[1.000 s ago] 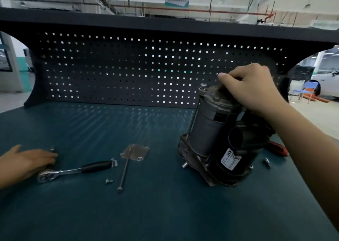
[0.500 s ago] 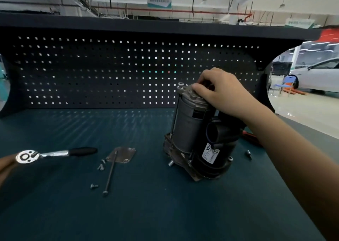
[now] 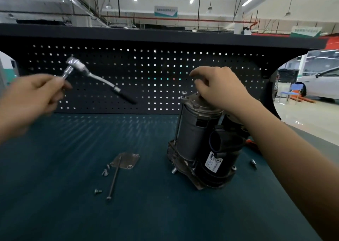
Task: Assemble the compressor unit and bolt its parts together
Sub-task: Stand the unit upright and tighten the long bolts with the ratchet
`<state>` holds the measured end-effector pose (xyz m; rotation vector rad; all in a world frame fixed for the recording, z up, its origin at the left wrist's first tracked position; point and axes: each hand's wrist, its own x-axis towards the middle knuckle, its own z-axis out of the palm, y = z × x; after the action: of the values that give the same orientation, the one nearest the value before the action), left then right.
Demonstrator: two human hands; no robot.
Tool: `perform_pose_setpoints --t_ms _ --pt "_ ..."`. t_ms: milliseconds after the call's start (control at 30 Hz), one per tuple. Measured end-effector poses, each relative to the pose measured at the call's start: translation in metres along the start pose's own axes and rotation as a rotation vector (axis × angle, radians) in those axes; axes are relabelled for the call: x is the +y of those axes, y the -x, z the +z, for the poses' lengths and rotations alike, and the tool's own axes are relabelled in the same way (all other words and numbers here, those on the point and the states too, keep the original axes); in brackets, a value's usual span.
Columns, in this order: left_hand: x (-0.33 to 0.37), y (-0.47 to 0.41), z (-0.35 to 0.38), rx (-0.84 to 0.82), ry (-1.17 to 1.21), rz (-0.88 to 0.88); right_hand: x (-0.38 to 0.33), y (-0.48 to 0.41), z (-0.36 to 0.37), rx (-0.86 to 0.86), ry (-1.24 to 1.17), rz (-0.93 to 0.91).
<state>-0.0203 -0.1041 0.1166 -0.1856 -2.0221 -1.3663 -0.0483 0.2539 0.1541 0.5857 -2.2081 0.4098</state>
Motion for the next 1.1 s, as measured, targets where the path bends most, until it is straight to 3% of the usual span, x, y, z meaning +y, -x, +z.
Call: perform_pose_setpoints --t_ms 67,200,300,400,500,633,767,933,1100 --pt "0.032 -0.005 0.021 -0.050 0.168 -0.074 -0.001 -0.001 0.002 0.008 -0.031 0.042" --pt "0.089 -0.008 0.047 -0.219 0.742 -0.280 0.002 0.000 0.003 0.047 -0.152 0.093" --pt "0.115 -0.004 0.065 -0.229 1.009 -0.263 0.004 0.000 0.004 0.063 -0.251 0.108" --pt "0.131 0.004 0.088 -0.351 1.104 -0.219 0.004 0.000 0.004 0.073 -0.322 0.119" --pt "0.140 0.002 0.108 -0.389 0.989 -0.175 0.002 -0.003 0.000 0.099 -0.412 0.142" --pt "0.144 -0.002 0.127 -0.270 0.760 -0.107 -0.001 -0.005 -0.001 0.075 -0.514 0.197" --pt "0.148 -0.005 0.137 -0.196 0.558 0.001 -0.010 -0.006 -0.016 0.063 -0.808 0.175" --pt "0.161 -0.008 0.144 -0.124 0.356 0.173 -0.023 -0.011 -0.037 -0.129 -0.618 -0.050" --pt "0.177 -0.013 0.146 -0.178 0.094 0.378 -0.024 -0.018 -0.034 -0.153 -0.547 -0.024"
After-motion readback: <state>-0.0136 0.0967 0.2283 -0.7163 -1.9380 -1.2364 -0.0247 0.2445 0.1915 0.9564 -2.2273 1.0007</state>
